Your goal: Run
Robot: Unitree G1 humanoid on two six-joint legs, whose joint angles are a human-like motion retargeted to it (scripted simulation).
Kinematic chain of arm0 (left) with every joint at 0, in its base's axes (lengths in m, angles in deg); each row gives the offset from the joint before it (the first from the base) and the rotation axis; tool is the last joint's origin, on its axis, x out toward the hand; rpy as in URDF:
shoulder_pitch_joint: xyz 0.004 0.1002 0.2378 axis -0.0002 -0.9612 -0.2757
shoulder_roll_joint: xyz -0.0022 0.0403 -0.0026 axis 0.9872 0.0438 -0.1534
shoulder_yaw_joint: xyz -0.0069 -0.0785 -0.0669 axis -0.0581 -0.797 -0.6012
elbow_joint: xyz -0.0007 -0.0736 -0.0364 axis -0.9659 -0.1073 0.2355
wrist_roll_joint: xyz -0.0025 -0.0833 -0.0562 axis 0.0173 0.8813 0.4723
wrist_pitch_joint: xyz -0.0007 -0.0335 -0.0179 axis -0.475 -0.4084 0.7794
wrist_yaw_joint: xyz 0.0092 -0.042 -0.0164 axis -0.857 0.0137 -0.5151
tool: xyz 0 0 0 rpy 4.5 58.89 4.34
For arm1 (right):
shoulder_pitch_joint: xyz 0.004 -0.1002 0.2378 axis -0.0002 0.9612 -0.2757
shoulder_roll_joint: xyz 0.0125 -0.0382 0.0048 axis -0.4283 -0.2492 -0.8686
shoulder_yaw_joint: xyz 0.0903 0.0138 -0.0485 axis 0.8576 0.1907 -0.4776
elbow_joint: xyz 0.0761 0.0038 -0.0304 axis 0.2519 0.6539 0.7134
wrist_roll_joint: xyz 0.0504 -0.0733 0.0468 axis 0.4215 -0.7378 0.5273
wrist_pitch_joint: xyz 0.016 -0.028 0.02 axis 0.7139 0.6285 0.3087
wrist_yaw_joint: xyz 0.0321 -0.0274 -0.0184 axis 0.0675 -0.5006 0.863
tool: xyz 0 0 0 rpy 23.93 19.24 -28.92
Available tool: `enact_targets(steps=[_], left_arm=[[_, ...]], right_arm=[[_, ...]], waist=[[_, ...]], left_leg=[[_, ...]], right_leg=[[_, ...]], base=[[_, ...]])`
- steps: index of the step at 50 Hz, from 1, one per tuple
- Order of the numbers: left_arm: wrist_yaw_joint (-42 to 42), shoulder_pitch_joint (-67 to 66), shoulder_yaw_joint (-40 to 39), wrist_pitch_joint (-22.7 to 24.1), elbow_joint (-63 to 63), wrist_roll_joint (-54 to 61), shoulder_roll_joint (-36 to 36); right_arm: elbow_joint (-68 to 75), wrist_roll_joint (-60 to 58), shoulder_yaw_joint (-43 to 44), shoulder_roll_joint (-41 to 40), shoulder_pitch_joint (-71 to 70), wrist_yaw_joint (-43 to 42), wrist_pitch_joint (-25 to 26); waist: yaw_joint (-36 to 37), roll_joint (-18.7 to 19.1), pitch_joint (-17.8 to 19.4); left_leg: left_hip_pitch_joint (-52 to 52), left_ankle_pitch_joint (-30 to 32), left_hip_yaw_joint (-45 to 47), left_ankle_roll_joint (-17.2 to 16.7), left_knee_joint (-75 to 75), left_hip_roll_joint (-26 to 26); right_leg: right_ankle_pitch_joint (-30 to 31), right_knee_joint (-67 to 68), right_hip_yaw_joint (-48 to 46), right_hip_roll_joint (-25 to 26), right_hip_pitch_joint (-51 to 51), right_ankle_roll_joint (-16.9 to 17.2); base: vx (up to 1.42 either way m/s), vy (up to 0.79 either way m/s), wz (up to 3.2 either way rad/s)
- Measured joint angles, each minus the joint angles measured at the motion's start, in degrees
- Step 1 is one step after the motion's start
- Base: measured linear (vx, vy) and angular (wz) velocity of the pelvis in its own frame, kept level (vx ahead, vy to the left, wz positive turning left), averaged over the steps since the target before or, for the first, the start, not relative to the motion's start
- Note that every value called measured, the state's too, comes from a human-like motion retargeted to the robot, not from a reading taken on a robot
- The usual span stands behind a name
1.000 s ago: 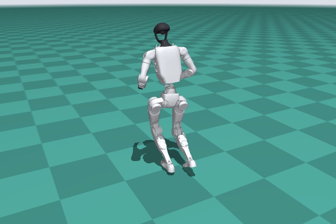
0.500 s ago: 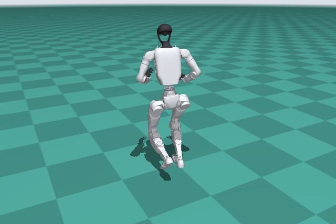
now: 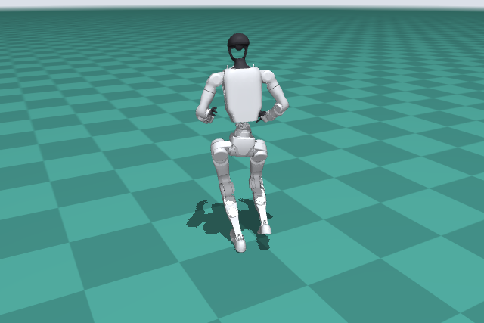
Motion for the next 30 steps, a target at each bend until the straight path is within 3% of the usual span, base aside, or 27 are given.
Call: enact_targets(steps=[3,8,13,18,22,30], left_arm=[[0.4,2.6,0.8,0.3,0.8,1.0,-0.6],[1.2,5.5,2.6,2.1,1.8,0.5,-0.7],[2.3,4.4,3.1,2.3,2.8,-0.1,-1.6],[4.0,2.6,2.1,0.3,1.1,-0.8,-2.3],[5.5,0.3,1.1,-0.8,-2.8,-1.2,-2.4],[7.0,-3.5,-0.1,-2.2,-14.1,-3.1,-3.3]], right_arm=[[-0.4,0.3,-0.1,1.6,1.0,0.4,-0.3],[0.1,0.8,0.7,2.5,2.9,0.2,-0.2],[1.0,1.5,0.7,2.3,4.1,-2.0,-0.2],[4.2,1.2,1.7,2.1,2.2,-5.6,0.6],[7.1,1.0,3.3,0.9,1.4,-6.9,0.7],[11.0,1.8,8.4,-0.9,1.8,-6.9,0.6]], waist=[[-2.3,3.0,-1.3],[-2.2,9.0,-4.4],[-0.6,10.9,-3.9],[2.1,12.7,-1.1],[4.1,11.8,-0.4],[5.9,8.5,-0.1]], left_leg=[[3.9,1.8,-1.5,-2.7,-4.6,3.0],[6.3,4.5,-3.4,-7.8,-5.4,11.2],[4.8,9.0,-3.5,-9.7,12.7,17.0],[-0.5,13.7,-4.1,-8.1,29.8,24.1],[-4.1,10.7,-4.1,-6.2,27.6,23.5],[-6.7,8.7,-4.0,-6.4,11.9,15.5]], right_leg=[[-0.8,-13.3,-2.2,5.0,-4.8,1.1],[4.2,-37.8,-4.3,15.8,-5.6,4.3],[3.2,-32.8,-5.9,19.4,-3.2,1.3],[-1.5,-29.6,-7.4,22.2,2.1,-2.6],[-3.5,-31.2,-6.3,22.0,7.2,-2.8],[-6.5,-33.7,-3.2,18.7,15.3,-1.5]], base=[[0.05,0.0,0.02],[0.02,-0.04,-0.12],[-0.02,-0.08,0.0],[0.03,-0.08,0.07],[0.11,-0.03,0.05],[0.22,0.01,0.11]])
